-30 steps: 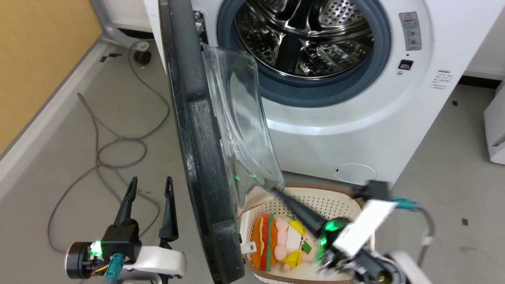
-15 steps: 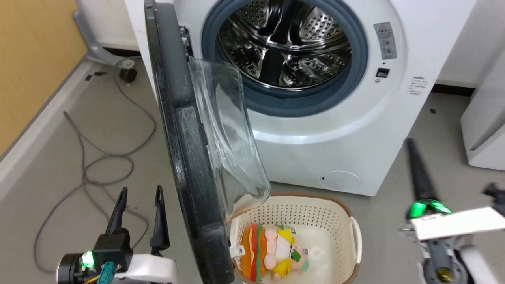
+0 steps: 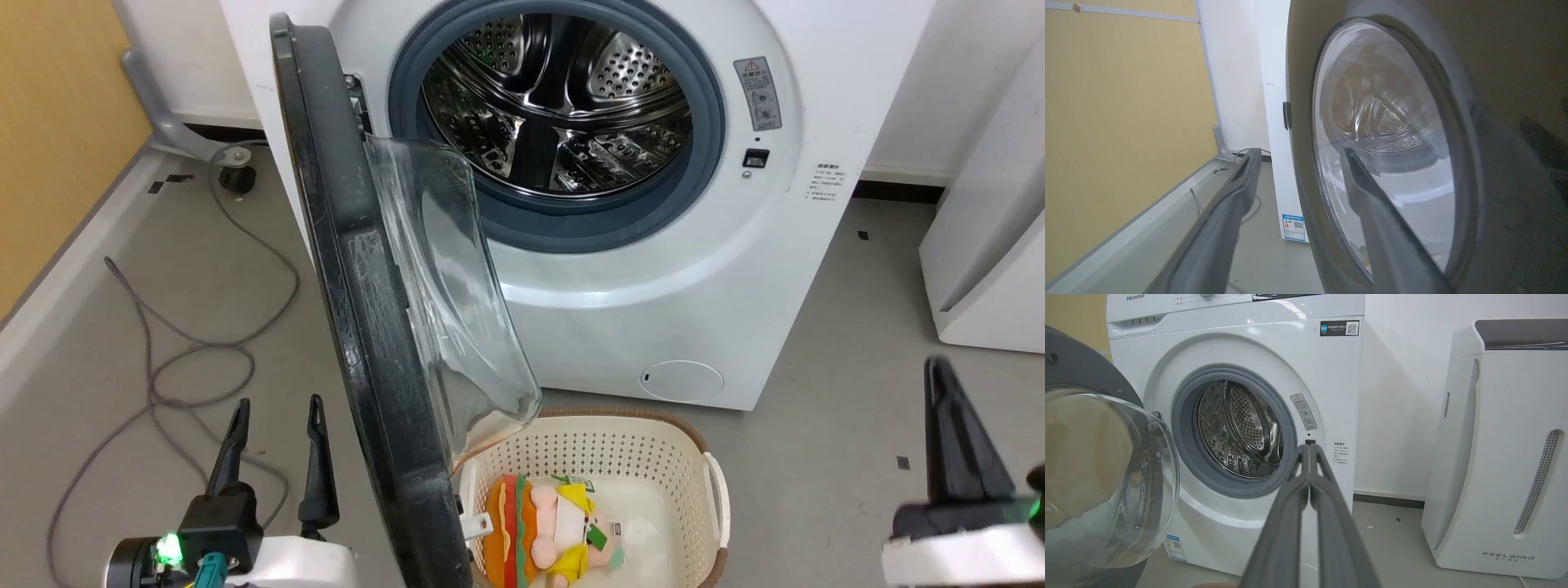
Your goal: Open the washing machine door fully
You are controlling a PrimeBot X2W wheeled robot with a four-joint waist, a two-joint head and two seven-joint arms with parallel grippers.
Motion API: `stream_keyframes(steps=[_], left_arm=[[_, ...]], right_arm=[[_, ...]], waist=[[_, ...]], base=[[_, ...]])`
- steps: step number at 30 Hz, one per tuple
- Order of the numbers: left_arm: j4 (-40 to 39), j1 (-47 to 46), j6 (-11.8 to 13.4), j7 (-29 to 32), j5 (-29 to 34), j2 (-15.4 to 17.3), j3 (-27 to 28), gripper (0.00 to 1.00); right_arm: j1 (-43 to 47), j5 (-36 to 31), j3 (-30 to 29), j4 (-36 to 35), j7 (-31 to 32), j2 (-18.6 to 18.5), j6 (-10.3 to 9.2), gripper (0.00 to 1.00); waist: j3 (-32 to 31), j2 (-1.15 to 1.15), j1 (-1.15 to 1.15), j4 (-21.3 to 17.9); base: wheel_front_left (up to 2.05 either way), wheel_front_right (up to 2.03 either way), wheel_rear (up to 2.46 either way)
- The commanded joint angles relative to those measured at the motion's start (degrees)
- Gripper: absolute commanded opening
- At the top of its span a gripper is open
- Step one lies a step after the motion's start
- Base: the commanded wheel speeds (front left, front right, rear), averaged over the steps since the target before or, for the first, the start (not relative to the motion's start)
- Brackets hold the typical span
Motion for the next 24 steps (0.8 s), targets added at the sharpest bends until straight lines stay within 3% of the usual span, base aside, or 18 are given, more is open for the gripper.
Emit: stream_keyframes(steps=[1, 4, 5, 7, 8, 15, 16, 17, 18, 24], left_arm=[[-0.13, 0.85, 0.03, -0.31, 0.59, 0.23, 0.06, 1.0], [-0.09, 0.92, -0.06, -0.31, 0.62, 0.29, 0.21, 1.0], [-0.09, 0.93, -0.07, -0.31, 0.64, 0.31, 0.27, 1.0], [-0.11, 0.94, -0.07, -0.31, 0.66, 0.35, 0.39, 1.0], [-0.13, 0.95, -0.06, -0.31, 0.68, 0.36, 0.45, 1.0], [0.03, 0.95, 0.58, -0.31, 0.34, 0.32, 1.19, 1.0], [0.16, 0.93, 0.66, -0.31, 0.2, 0.3, 1.27, 0.88], [0.15, 0.82, 0.89, -0.31, 0.21, 0.29, 1.41, 0.37], [0.05, 0.68, 1.02, -0.31, 0.18, 0.28, 1.5, 0.0], [-1.22, -0.5, 0.67, -0.31, -0.24, 0.48, 2.72, 0.0]], right_arm=[[1.47, -0.6, -0.52, 0.36, -0.24, 0.56, 0.05, 0.0], [3.71, -1.51, -2.02, 2.36, -0.24, 1.64, 0.05, 0.0], [4.34, -1.56, -2.41, 3.12, -0.24, 1.82, 0.05, 0.22], [5.34, -1.43, -2.99, 4.58, -0.24, 2.03, 0.05, 0.48], [5.71, -1.65, -3.12, 5.15, -0.24, 2.08, 0.05, 1.0], [6.37, -1.4, -2.8, 6.86, -0.24, 2.13, 0.05, 1.0], [6.37, -1.35, -2.72, 6.9, -0.24, 2.13, 0.05, 1.0], [6.36, -1.35, -2.67, 6.93, -0.24, 2.13, 0.05, 1.0], [6.35, -1.41, -2.59, 6.96, -0.25, 2.14, 0.05, 1.0], [6.25, -1.84, -2.72, 7.0, -0.25, 2.14, 0.05, 1.0]], waist=[[-0.07, 0.0, 0.0, -0.08], [-0.23, 0.0, 0.0, -0.24], [-0.27, 0.0, 0.0, -0.3], [-0.33, 0.0, 0.0, -0.45], [-0.35, 0.0, 0.0, -0.54], [-0.39, 0.0, 0.0, -1.15], [-0.4, 0.0, 0.0, -1.17], [-0.41, 0.0, 0.0, -1.17], [-0.41, 0.0, 0.0, -1.17], [-0.48, 0.0, 0.0, -0.5]], base=[[0.0, 0.0, 0.0], [0.0, 0.0, 0.0], [0.0, 0.0, 0.0], [0.0, 0.0, 0.0], [0.0, 0.0, 0.0], [0.0, 0.0, 0.0], [0.0, 0.0, 0.0], [0.0, 0.0, 0.0], [0.0, 0.0, 0.0], [0.0, 0.0, 0.0]])
